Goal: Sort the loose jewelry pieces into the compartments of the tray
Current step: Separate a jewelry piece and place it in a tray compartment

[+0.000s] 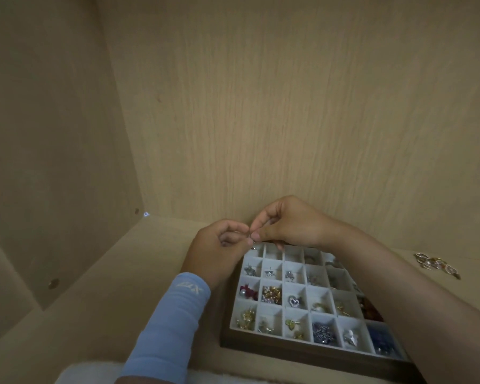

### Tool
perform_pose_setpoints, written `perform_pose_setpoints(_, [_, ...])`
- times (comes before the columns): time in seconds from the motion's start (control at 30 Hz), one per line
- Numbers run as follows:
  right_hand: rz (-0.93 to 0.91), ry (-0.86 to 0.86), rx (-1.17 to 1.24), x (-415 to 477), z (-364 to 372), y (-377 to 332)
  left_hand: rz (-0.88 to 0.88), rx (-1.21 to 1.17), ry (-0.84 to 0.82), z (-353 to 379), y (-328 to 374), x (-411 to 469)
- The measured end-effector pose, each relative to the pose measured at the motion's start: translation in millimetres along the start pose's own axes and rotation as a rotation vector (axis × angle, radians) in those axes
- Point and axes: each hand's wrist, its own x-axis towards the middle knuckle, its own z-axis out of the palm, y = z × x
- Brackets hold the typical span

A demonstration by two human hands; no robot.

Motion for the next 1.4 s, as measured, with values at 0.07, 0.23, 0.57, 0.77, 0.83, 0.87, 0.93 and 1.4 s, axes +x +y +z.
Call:
perform_pose_setpoints(0.07, [-0.003, 0.019, -0.014, 0.3, -0.1, -0.2, 0.000, 0.010, -0.007, 0.0, -1.0, 0.6])
perform_pose_setpoints(0.23, [-0.016, 0.056, -0.044, -5.8, -10.0, -0.4, 0.038, 0.051, -0.005, 4.4, 1.9, -0.6])
perform_pose_setpoints(0.57, [0.077, 0.048, 0.024, -39.7, -33.6, 24.8, 0.102, 0.283, -0.167, 34.9, 33.9, 20.4])
perform_pose_setpoints(0.77, [0.107, 0.033, -0.155, -43.5, -49.6, 40.6, 0.062, 0.441, -0.312, 55.1, 25.7, 28.7])
perform_pose_setpoints(0.83, [0.124, 0.016, -0.194, -41.9, -49.2, 42.8, 0.064, 0.519, -0.335, 56.4, 22.7, 29.8])
perform_pose_setpoints(0.87, [0.128, 0.015, -0.209, -41.1, -48.5, 43.5, 0.071, 0.549, -0.334, 56.6, 22.2, 30.1])
perform_pose_setpoints(0.93, [0.124, 0.016, -0.232, -39.9, -47.0, 43.1, 0.094, 0.611, -0.339, 56.7, 23.4, 30.5])
perform_pose_setpoints(1.4, [0.126, 0.042, -0.304, -35.9, -40.7, 39.1, 0.250, 0.964, -0.321, 59.3, 30.4, 31.9])
